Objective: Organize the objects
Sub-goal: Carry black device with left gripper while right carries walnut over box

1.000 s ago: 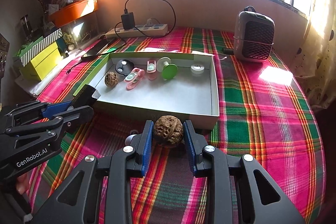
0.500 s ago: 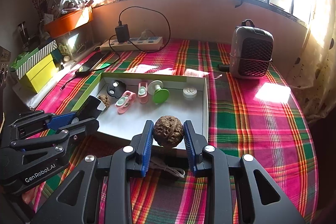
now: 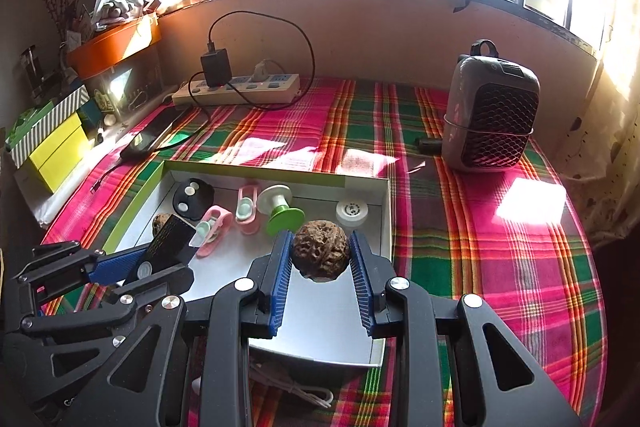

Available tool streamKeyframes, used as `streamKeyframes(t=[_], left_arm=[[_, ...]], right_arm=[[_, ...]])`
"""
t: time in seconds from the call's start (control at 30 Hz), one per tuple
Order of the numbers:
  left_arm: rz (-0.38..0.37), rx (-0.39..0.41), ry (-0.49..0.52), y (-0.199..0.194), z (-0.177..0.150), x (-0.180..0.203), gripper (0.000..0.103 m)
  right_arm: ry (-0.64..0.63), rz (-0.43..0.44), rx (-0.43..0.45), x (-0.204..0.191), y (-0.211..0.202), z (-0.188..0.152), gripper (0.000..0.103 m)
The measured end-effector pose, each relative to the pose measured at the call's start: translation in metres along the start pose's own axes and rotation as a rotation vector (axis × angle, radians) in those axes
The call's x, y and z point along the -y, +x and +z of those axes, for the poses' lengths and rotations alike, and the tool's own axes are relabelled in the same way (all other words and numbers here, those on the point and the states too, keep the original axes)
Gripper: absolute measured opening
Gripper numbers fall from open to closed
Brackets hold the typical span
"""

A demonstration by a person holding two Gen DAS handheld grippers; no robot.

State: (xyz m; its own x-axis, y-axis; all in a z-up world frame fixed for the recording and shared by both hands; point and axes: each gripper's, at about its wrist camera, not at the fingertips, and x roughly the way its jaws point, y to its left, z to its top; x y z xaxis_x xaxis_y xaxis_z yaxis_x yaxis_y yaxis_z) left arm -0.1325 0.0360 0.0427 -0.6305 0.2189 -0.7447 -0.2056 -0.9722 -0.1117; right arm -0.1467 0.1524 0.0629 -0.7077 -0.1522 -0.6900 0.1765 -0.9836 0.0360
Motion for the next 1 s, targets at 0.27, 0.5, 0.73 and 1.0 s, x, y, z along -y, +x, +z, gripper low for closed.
streamKeyframes(t=[0.27, 0.5, 0.73, 1.0], left_arm=[[0.008, -0.033, -0.004, 0.022, 0.005, 0.000, 0.025], [0.010, -0.045, 0.002, 0.033, 0.008, 0.001, 0.025], [0.019, -0.056, -0.003, 0.042, 0.009, 0.001, 0.025], [0.025, -0.065, -0.006, 0.049, 0.011, 0.002, 0.025]], right_arm=[[0.008, -0.002, -0.042, 0.009, 0.029, 0.002, 0.030], [0.005, 0.007, -0.061, 0.014, 0.043, 0.003, 0.030], [-0.011, 0.018, -0.078, 0.011, 0.053, 0.002, 0.030], [-0.018, 0.021, -0.092, 0.011, 0.063, 0.002, 0.030]])
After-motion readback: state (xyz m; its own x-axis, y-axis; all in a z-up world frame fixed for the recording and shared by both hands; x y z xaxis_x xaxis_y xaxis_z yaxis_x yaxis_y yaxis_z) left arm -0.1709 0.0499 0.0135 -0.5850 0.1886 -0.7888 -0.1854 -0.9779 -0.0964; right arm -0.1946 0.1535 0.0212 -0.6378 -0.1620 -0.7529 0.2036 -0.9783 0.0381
